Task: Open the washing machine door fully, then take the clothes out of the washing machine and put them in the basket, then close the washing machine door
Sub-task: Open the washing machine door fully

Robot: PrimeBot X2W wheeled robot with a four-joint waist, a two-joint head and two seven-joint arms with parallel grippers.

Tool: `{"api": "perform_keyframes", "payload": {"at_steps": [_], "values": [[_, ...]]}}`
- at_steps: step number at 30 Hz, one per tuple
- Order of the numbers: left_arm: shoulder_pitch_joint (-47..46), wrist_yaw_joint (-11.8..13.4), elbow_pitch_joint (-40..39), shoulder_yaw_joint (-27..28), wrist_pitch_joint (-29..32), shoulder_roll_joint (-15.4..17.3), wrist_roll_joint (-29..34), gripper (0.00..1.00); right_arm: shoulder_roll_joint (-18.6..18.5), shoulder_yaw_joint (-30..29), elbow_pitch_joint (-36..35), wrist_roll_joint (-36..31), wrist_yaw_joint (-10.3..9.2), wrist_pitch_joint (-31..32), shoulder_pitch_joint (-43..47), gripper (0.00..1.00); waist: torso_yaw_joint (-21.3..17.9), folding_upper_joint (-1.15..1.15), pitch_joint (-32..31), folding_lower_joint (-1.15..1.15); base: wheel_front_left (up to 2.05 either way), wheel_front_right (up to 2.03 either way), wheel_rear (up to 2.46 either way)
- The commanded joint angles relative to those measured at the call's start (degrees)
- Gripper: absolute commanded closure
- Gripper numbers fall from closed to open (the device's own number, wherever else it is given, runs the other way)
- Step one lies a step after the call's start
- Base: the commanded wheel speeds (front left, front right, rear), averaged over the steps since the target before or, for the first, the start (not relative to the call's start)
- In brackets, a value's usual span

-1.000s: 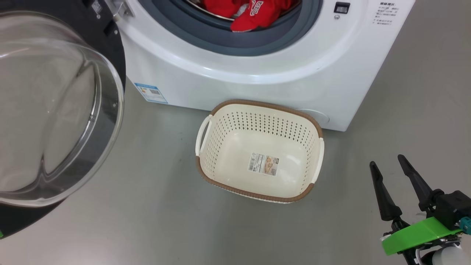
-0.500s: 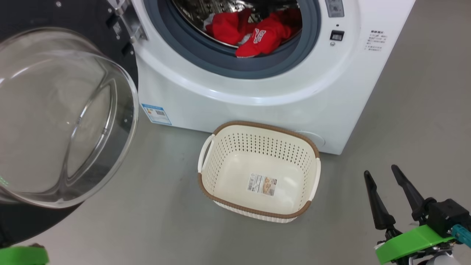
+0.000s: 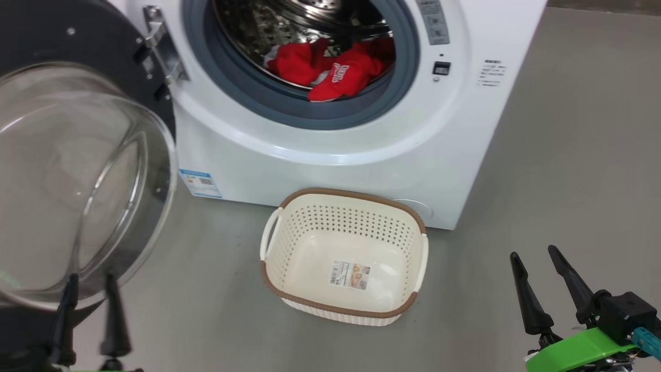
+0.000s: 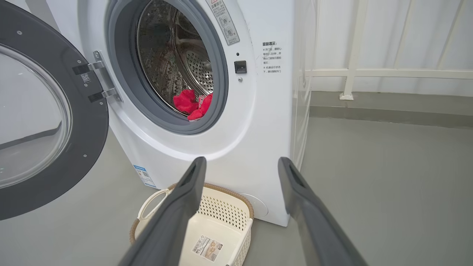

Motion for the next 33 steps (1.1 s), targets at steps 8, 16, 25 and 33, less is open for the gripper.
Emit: {"api": "perform_keyframes", "payload": {"at_steps": [8,16,25,33], "values": [[0.59,-0.30,-3.05,-3.96,-0.28,1.71,-0.82,0.00,-0.48,-0.95,-2.27,0.71,0.28,-0.52,0.07,0.00,-5.19,0.00,0.04,0.00,0.00,0.00,0.00],[1.21,-0.30,-4.34,-10.03,-0.28,3.56,-3.16,0.00,-0.23,-2.59,-2.72,0.85,0.28,-0.52,0.66,0.00,-8.95,0.00,0.36,0.00,0.00,0.00,0.00],[0.83,-0.31,-5.08,-12.21,-0.28,4.31,-4.16,0.00,-0.23,-4.00,-3.36,0.97,0.28,-0.52,0.26,0.00,-12.90,0.00,1.37,0.00,0.00,0.00,0.00],[-0.34,-0.31,-4.76,-12.99,-0.28,4.37,-4.24,0.00,0.14,-5.55,-3.90,1.22,0.28,-0.52,0.68,0.00,-14.61,0.00,1.71,0.00,0.00,0.00,0.00]]}}
